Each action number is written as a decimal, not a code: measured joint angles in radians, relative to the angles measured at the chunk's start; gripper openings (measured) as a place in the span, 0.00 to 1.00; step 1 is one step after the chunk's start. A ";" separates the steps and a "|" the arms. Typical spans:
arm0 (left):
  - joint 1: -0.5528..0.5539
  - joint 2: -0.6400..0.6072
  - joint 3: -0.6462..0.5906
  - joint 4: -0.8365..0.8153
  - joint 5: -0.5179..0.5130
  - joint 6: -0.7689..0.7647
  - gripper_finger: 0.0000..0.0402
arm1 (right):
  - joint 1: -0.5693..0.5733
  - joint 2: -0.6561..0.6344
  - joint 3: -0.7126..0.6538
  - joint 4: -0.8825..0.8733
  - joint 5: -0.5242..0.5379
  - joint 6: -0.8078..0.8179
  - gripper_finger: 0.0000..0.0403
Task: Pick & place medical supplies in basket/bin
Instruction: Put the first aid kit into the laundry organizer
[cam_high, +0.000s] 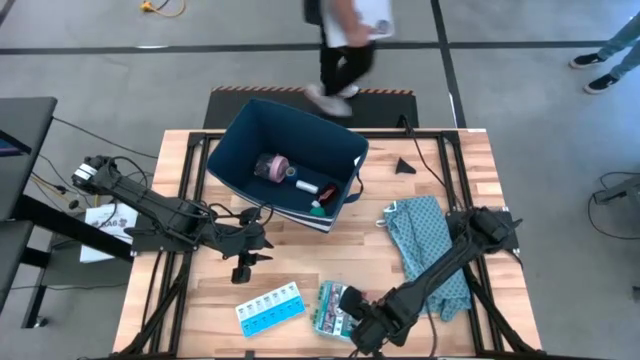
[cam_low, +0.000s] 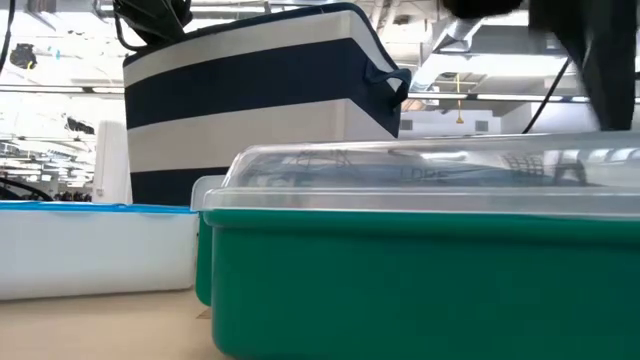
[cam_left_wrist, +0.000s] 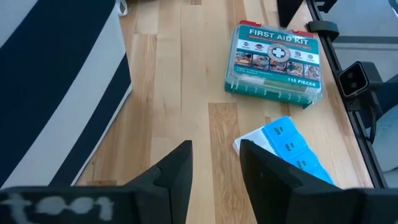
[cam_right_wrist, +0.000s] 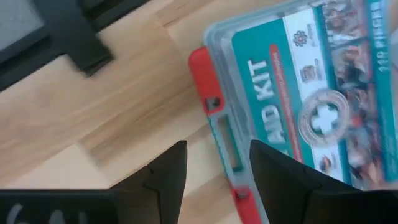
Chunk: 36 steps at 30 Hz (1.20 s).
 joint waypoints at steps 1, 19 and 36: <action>0.000 0.000 0.000 0.000 0.000 0.000 0.30 | 0.000 0.010 -0.003 -0.011 0.000 -0.003 0.42; 0.000 0.000 0.000 0.015 0.000 0.001 0.30 | 0.013 -0.004 0.001 -0.024 0.122 -0.049 0.41; 0.000 0.000 0.000 0.014 0.000 0.000 0.30 | 0.024 0.005 -0.021 -0.051 0.183 -0.227 0.37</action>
